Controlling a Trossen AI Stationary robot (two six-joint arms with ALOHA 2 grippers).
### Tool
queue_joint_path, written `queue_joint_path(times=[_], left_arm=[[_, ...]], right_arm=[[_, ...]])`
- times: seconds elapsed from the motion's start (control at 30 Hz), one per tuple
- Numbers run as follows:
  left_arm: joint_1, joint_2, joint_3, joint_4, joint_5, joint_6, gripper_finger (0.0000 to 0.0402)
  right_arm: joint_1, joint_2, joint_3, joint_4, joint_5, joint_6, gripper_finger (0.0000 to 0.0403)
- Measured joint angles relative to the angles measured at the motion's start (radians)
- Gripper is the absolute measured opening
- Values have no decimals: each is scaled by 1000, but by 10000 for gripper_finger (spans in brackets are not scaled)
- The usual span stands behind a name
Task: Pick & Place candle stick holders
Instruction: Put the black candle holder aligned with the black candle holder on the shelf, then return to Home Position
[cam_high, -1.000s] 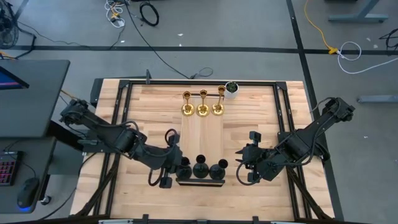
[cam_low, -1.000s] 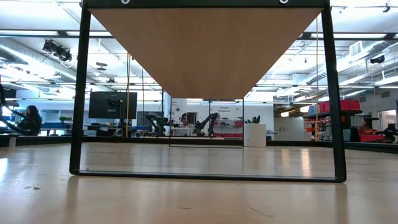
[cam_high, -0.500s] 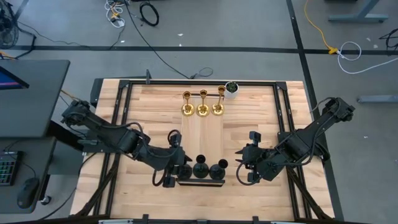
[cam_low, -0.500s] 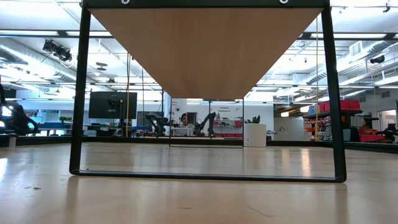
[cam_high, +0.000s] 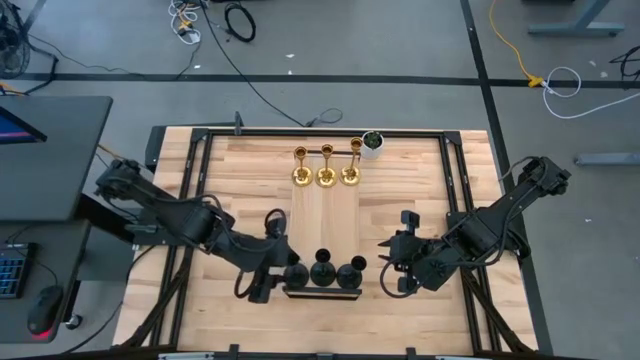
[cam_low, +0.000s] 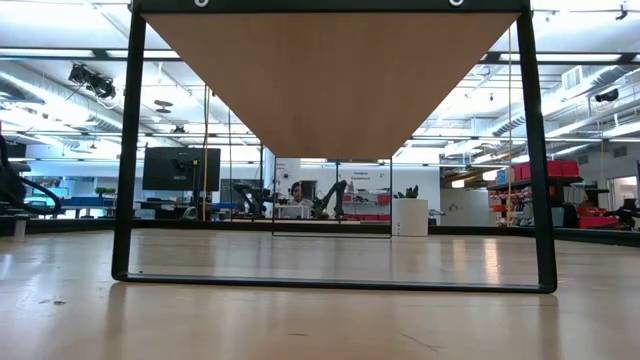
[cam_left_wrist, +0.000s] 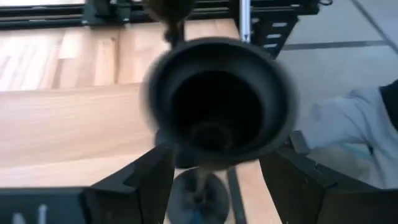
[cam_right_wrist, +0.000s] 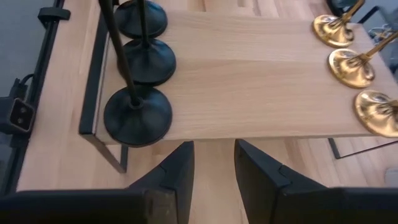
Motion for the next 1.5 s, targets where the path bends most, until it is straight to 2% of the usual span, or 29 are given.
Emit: queue_joint_path(times=[0.17, 0.33, 0.53, 0.67, 0.77, 0.87, 1.03, 1.13, 1.2, 1.33, 1.4, 1.43, 1.5], left_arm=[[0, -53, 0, -62, -93, -2, 236], [0, -125, 0, -199, -216, 3, 236], [-22, -227, -2, -324, -363, -39, 236], [-60, -325, -90, -313, -514, -57, 236], [-79, -425, -232, -299, -608, -134, 236], [-101, -541, -430, -171, -670, -176, 236], [-128, -719, -785, 175, -734, -91, 236], [-127, -801, -976, 423, -743, -1, 236], [-126, -839, -1086, 620, -713, 106, 236], [-108, -901, -1317, 997, -693, 299, 236], [-93, -930, -1424, 1168, -646, 363, 236], [-85, -943, -1462, 1195, -617, 378, 236], [-68, -956, -1450, 1124, -575, 337, 236]], right_arm=[[0, 0, 0, 0, 21, -12, 114], [-12, -7, 0, -36, 65, -34, 114], [-52, -86, -19, -100, 119, -18, 114], [-97, -229, -156, 6, 130, -59, 114], [-138, -383, -332, 189, 128, -108, 114], [-184, -539, -537, 455, 85, -214, 114], [-280, -784, -819, 839, -49, -359, 114], [-338, -902, -938, 949, -81, -374, 114], [-371, -963, -994, 999, -130, -384, 114], [-431, -1032, -1096, 1090, -164, -405, 114], [-460, -1043, -1141, 1142, -171, -420, 114], [-473, -1049, -1162, 1161, -187, -424, 114], [-496, -1050, -1204, 1212, -218, -407, 114]])
